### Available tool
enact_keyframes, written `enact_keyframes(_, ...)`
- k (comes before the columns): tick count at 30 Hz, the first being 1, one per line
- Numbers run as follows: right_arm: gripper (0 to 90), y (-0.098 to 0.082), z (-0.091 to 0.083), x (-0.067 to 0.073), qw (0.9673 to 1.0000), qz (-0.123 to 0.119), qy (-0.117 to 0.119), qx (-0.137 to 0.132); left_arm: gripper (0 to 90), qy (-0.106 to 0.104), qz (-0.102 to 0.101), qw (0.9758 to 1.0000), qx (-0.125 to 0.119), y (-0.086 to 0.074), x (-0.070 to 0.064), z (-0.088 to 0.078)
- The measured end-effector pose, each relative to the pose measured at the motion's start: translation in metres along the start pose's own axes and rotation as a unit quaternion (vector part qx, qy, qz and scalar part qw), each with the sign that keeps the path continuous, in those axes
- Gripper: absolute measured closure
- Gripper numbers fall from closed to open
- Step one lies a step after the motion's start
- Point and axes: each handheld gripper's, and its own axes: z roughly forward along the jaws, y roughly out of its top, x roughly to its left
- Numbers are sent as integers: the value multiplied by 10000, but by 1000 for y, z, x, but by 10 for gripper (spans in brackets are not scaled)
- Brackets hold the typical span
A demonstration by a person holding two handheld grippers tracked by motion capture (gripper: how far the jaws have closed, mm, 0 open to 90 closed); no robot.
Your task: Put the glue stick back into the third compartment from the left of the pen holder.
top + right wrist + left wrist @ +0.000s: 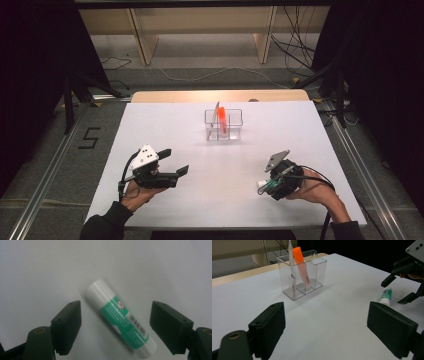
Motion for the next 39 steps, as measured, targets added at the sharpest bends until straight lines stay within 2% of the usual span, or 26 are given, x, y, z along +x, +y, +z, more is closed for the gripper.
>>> enact_keyframes(9,297,5,11,-4,9996,-115,87,251,146,10,4,10000,44,-1,0,1)
enact_keyframes(12,307,7,13,-4,9989,-239,152,379,146,21,7,10000,41,-1,0,1)
enact_keyframes(20,340,10,18,-5,9980,-303,200,510,146,34,14,10000,44,-1,0,1)
enact_keyframes(32,384,13,23,-3,9951,-479,235,834,147,29,45,10000,79,-1,0,1)
enact_keyframes(39,410,16,24,-2,9936,-602,273,914,147,37,57,9999,80,-1,1,1)
